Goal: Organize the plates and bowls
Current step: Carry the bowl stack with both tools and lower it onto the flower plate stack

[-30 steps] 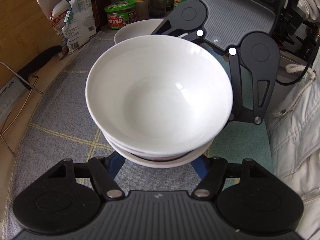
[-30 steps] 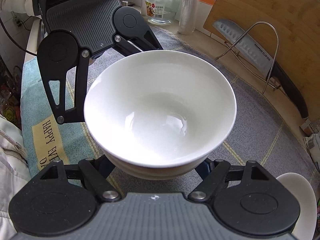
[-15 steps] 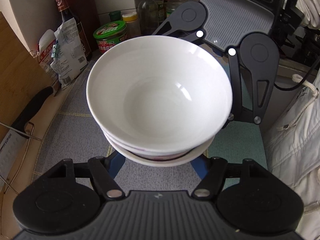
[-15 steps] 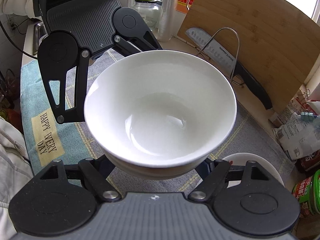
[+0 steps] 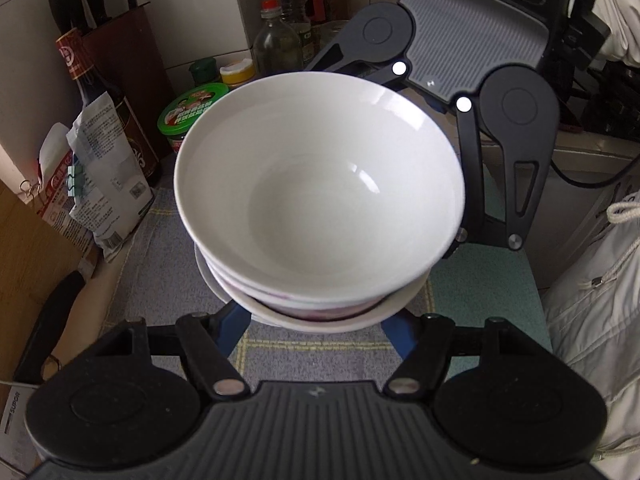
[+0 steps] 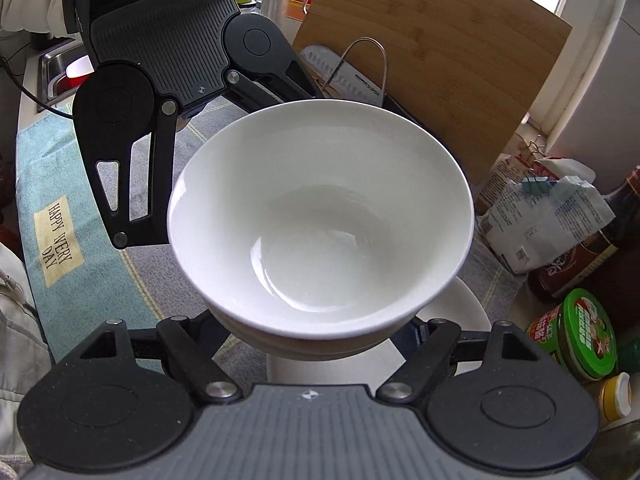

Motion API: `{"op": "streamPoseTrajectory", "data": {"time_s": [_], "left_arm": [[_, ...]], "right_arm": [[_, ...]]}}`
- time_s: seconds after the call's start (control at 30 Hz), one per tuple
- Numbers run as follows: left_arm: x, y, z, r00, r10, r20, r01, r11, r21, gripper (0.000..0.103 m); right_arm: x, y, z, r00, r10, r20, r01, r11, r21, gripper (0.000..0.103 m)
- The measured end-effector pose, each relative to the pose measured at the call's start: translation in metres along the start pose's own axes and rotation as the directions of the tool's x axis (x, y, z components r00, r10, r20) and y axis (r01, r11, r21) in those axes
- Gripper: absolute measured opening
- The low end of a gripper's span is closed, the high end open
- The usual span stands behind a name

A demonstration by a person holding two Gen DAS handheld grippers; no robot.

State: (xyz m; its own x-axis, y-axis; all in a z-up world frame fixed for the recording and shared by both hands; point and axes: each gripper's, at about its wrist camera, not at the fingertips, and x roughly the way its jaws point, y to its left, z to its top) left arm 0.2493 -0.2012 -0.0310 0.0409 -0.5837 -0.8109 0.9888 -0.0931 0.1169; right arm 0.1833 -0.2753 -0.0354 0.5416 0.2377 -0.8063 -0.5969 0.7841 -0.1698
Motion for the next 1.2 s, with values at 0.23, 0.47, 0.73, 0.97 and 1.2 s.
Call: {"op": "streamPoseTrajectory", "data": {"time_s": [0.23, 0.47, 0.73, 0.97, 1.2], "left_arm": [[0.030, 0.011, 0.018, 1.000, -0.017, -0.007, 0.017, 1.000, 0.013, 0.070], [0.054, 0.019, 0.024, 0.999, -0.033, -0.023, 0.033, 0.999, 0.006, 0.070], [0.065, 0.026, 0.025, 0.998, -0.040, -0.040, 0.039, 0.999, -0.012, 0.070], [0.070, 0.029, 0.025, 0.998, -0.050, -0.048, 0.049, 0.998, -0.029, 0.070], [0.073, 0.032, 0.024, 0.998, -0.053, -0.043, 0.051, 0.998, -0.047, 0.071]], "right_arm": [[0.003, -0.024, -0.018, 0.999, -0.022, -0.025, 0.023, 1.000, 0.019, 0.085], [0.015, -0.043, -0.035, 0.998, -0.014, -0.054, 0.018, 0.998, 0.063, 0.085], [0.027, -0.054, -0.040, 0.998, -0.003, -0.064, 0.008, 0.996, 0.091, 0.085], [0.030, -0.058, -0.041, 0.998, 0.006, -0.066, 0.001, 0.994, 0.107, 0.085], [0.030, -0.056, -0.043, 0.998, -0.006, -0.066, 0.013, 0.995, 0.102, 0.086]]}}
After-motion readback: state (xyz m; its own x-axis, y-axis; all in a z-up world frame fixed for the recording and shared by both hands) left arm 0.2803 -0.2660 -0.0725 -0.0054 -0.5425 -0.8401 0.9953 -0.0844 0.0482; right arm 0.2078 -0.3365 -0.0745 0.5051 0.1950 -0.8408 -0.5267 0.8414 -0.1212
